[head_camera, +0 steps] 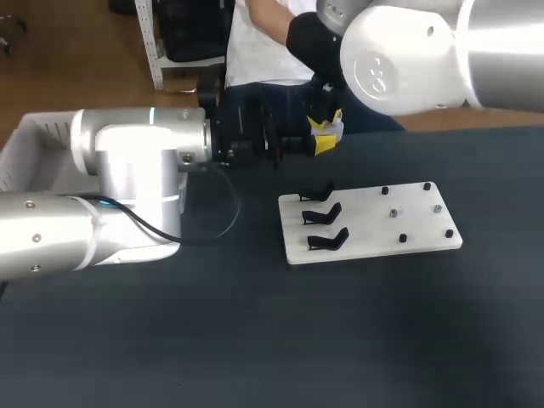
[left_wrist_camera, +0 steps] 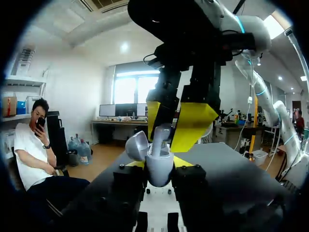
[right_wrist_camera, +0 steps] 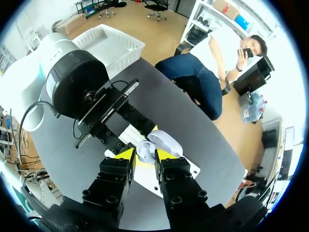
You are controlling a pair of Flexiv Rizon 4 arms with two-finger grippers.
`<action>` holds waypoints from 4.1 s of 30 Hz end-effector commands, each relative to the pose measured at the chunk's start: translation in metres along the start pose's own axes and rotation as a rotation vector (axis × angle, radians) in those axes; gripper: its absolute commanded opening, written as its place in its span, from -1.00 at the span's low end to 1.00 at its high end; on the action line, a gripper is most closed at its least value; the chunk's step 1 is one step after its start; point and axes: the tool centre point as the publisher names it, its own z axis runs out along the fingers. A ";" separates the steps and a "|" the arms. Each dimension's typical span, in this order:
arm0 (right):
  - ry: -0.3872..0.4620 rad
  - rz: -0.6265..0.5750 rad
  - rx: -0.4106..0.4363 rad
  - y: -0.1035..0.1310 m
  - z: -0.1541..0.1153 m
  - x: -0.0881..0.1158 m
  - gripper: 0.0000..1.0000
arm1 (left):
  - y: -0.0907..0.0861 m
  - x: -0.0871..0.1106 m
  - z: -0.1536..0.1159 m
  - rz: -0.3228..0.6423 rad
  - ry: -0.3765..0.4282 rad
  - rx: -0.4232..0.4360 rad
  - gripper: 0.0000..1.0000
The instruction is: Pick up each earbud case from the left stands, insert the matching earbuds, close the lid, and place the case in the box.
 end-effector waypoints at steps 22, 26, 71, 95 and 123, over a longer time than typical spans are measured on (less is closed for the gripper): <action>-0.001 0.006 0.014 0.000 -0.002 -0.003 -0.35 | -0.002 0.000 0.000 0.003 -0.004 -0.006 -1.00; -0.003 0.004 0.015 0.000 -0.004 -0.004 -0.20 | -0.002 0.000 0.000 0.003 -0.004 -0.006 -1.00; -0.100 0.183 0.070 -0.050 0.024 -0.011 -0.15 | -0.002 0.000 0.000 0.003 -0.004 -0.006 -1.00; -0.196 0.317 0.144 -0.067 -0.034 0.046 1.00 | 0.044 -0.046 -0.102 0.121 -0.031 -0.248 -1.00; -0.160 0.430 0.085 -0.046 -0.014 0.122 1.00 | 0.113 0.062 -0.311 -0.010 0.090 -0.614 -1.00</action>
